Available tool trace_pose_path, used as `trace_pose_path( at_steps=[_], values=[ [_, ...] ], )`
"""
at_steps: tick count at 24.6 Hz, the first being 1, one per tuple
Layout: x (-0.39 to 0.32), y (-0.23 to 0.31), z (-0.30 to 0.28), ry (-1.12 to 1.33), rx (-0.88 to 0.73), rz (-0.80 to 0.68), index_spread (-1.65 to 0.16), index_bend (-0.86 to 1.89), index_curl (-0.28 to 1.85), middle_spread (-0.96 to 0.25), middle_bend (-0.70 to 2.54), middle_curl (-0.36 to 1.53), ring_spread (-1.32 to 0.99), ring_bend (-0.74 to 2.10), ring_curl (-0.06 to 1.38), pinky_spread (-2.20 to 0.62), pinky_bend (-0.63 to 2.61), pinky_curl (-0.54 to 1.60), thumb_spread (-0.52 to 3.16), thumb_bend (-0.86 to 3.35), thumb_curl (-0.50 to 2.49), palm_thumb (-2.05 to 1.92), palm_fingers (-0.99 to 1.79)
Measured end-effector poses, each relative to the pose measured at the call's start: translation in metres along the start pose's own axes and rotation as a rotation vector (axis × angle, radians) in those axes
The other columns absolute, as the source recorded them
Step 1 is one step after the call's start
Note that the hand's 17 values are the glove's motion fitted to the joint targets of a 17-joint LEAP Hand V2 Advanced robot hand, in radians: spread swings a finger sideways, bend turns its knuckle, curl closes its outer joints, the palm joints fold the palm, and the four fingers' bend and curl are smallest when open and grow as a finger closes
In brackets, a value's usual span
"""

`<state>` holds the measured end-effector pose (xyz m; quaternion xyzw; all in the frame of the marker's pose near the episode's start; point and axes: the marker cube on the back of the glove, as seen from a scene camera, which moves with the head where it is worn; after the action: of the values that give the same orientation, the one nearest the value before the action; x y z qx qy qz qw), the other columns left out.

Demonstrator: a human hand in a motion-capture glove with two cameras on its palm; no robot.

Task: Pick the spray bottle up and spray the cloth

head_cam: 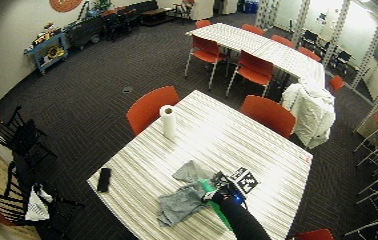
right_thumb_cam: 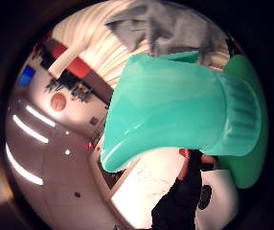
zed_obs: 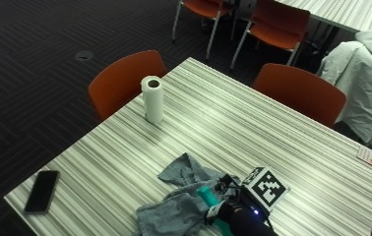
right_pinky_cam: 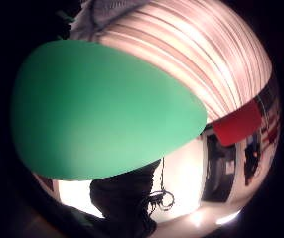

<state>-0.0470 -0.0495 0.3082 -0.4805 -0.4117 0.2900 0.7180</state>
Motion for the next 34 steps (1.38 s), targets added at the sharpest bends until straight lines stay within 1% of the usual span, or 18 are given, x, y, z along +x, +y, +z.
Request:
trace_pose_path(
  at_steps=[3,5,12,15,20,25,29,34],
  values=[
    [0.014,-0.005,0.009,0.071,-0.039,0.106,-0.18,0.20,0.51,0.02,0.41,0.51,-0.02,0.51,0.44,0.14,0.14,0.20,0.65,-0.02,0.76,1.17,0.62],
    [0.018,-0.007,0.012,0.098,-0.049,0.132,-0.17,0.19,0.51,0.02,0.41,0.51,-0.02,0.52,0.44,0.14,0.13,0.20,0.64,-0.02,0.76,1.17,0.63],
    [0.017,-0.007,0.015,0.129,-0.053,0.095,-0.16,0.19,0.52,0.02,0.40,0.52,-0.02,0.51,0.45,0.14,0.14,0.21,0.63,-0.02,0.77,1.16,0.63],
    [0.011,-0.003,0.011,0.113,-0.034,0.034,-0.16,0.19,0.52,0.03,0.40,0.52,-0.02,0.51,0.45,0.14,0.13,0.21,0.62,-0.02,0.77,1.16,0.63],
    [-0.011,0.012,0.001,0.059,0.007,-0.155,-0.16,0.19,0.52,0.03,0.40,0.53,-0.02,0.52,0.46,0.14,0.13,0.21,0.62,-0.02,0.78,1.16,0.62],
    [-0.028,0.044,-0.013,-0.046,0.042,-0.417,-0.16,0.18,0.53,0.02,0.40,0.53,-0.02,0.51,0.46,0.14,0.14,0.22,0.62,-0.02,0.78,1.15,0.61],
    [-0.036,0.073,-0.026,-0.181,0.090,-0.628,-0.17,0.19,0.53,0.02,0.40,0.53,-0.02,0.51,0.46,0.14,0.13,0.22,0.62,-0.02,0.79,1.15,0.60],
    [-0.037,0.097,-0.030,-0.330,0.137,-0.902,-0.17,0.19,0.53,0.02,0.40,0.54,-0.02,0.50,0.46,0.14,0.14,0.22,0.62,-0.02,0.79,1.15,0.60]
  ],
)
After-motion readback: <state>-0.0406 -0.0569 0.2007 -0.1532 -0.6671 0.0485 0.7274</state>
